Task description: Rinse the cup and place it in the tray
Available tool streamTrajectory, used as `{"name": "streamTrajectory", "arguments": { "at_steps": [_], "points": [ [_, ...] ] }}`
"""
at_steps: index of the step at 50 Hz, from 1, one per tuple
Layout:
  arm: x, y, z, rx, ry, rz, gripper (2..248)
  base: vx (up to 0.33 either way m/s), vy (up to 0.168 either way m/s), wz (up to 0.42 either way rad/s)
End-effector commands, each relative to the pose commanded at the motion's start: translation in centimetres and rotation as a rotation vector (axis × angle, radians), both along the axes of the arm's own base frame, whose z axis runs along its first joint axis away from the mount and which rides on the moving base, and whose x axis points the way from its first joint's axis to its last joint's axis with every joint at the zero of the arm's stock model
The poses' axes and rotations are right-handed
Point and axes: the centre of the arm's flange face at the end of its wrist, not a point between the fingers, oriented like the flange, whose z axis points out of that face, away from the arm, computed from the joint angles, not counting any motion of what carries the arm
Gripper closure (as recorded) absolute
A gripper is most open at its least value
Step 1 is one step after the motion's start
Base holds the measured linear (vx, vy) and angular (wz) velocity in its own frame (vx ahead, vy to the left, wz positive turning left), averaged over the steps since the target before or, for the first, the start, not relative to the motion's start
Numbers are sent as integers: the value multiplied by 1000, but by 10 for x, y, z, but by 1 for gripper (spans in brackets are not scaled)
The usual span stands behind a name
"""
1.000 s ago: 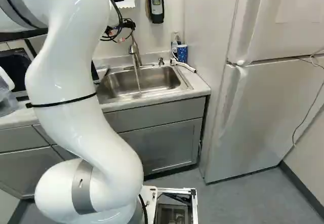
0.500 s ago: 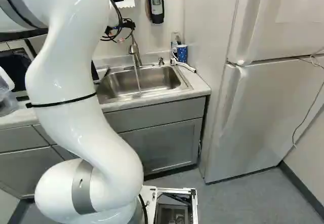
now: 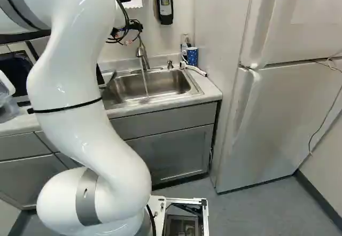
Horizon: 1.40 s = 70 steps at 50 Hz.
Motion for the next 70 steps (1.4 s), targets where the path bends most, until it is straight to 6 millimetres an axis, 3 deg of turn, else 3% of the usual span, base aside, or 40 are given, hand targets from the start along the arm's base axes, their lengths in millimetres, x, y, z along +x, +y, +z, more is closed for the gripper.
{"name": "streamTrajectory", "arguments": {
  "at_steps": [47, 70],
  "points": [
    [-2, 0, -1, -4, 11, -1, 3, 0, 0, 0],
    [18, 11, -2, 4, -12, 9, 3, 0, 0, 0]
  ]
}}
